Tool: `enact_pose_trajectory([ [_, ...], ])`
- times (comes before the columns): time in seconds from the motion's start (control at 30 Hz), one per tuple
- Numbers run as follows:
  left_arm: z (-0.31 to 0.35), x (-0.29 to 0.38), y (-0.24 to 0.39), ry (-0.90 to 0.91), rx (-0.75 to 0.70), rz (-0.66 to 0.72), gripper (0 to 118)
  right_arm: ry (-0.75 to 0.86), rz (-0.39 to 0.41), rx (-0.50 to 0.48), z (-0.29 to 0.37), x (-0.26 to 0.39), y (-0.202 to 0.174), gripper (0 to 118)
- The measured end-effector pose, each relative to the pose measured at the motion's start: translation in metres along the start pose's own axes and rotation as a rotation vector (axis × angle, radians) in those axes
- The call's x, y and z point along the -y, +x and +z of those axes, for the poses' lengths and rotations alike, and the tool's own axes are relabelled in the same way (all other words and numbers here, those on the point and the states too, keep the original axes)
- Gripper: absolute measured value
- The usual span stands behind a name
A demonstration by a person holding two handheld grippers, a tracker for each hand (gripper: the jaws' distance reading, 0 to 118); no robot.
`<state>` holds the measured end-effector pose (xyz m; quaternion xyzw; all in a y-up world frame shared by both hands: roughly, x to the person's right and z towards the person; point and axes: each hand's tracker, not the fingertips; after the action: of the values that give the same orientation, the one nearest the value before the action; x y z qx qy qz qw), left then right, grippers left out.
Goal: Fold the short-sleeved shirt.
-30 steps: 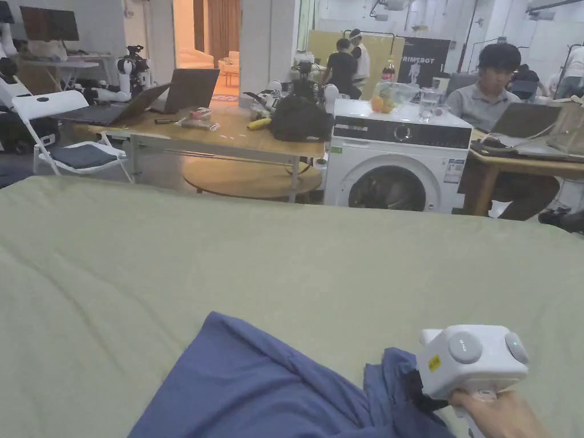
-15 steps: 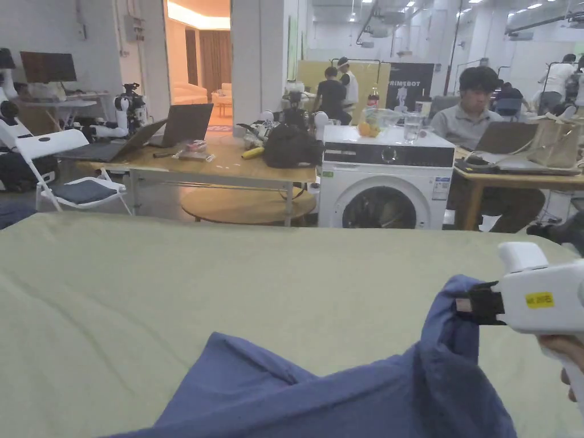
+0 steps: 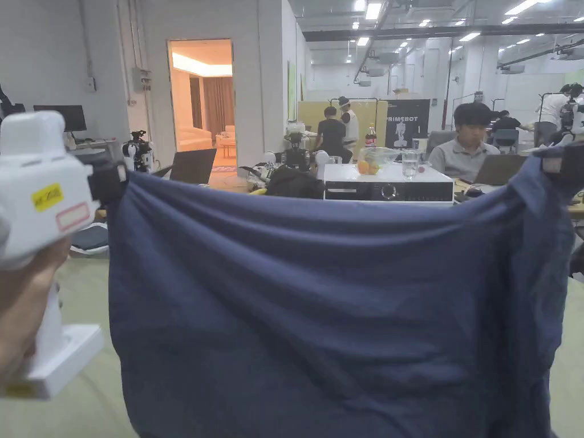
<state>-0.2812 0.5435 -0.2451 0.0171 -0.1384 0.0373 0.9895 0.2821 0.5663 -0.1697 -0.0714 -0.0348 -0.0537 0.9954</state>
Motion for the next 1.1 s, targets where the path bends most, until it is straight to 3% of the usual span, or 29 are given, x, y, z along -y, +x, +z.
enact_pose_trajectory([
  [0.23, -0.077, -0.066, -0.004, 0.040, -0.062, 0.009, 0, 0.066, -0.003, 0.045, -0.070, -0.067, -0.014, 0],
  [0.4, -0.120, -0.084, -0.012, 0.015, -0.102, -0.001, 0, 0.111, -0.066, 0.042, -0.106, -0.095, -0.025, 0],
  [0.53, -0.140, -0.092, -0.015, 0.037, -0.133, -0.041, 0, 0.119, -0.018, 0.044, -0.133, -0.119, -0.039, 0],
  [0.77, -0.165, -0.093, -0.025, 0.044, -0.177, -0.042, 0, 0.154, -0.031, 0.039, -0.154, -0.149, -0.053, 0],
  [0.93, -0.185, -0.083, -0.033, 0.028, -0.160, -0.037, 0, 0.136, 0.004, 0.063, -0.160, -0.152, -0.055, 0],
  [1.1, -0.197, -0.044, -0.034, -0.044, -0.141, -0.016, 0, 0.073, -0.040, 0.042, -0.167, -0.110, -0.046, 0],
])
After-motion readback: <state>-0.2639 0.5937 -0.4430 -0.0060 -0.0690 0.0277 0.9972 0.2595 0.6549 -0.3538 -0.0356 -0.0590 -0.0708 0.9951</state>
